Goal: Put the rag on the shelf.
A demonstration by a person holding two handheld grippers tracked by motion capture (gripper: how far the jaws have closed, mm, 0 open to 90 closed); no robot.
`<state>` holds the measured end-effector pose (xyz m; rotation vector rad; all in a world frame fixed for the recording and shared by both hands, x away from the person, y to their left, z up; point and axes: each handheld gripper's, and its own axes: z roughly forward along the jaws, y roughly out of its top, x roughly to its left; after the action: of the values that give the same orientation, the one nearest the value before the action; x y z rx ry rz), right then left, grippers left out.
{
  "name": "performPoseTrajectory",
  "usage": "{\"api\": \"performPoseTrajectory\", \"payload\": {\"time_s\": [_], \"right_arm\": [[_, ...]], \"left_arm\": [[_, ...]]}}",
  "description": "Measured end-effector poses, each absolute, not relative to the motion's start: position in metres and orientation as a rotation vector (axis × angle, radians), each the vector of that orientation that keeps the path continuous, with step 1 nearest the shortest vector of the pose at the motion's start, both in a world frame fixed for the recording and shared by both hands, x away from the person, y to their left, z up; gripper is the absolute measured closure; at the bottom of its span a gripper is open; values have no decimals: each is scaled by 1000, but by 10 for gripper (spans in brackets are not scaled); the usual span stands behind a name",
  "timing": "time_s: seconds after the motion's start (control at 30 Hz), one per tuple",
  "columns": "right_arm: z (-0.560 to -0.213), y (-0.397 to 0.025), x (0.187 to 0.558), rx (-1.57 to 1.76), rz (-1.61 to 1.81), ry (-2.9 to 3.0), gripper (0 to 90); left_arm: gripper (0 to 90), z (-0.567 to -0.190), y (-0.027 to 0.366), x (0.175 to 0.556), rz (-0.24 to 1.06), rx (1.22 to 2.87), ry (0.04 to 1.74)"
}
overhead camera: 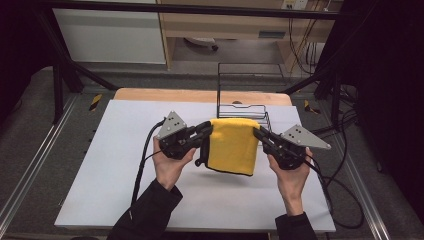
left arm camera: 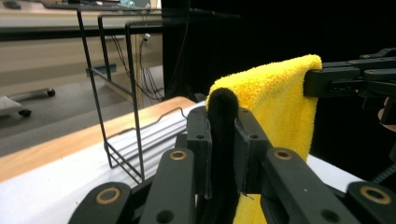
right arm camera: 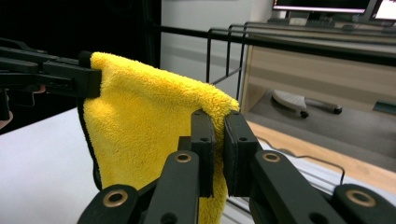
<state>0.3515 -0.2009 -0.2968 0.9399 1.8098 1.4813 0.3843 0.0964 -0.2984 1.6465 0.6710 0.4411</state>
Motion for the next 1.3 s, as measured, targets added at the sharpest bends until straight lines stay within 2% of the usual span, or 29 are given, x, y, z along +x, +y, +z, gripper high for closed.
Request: {"api": "performPoseTrajectory", "payload": {"time_s": [1.3], "right_arm": [[-230,-217,371,883,1537,1596,840]], "left_arm": [[787,-228,71,418,496,1489,616]]}}
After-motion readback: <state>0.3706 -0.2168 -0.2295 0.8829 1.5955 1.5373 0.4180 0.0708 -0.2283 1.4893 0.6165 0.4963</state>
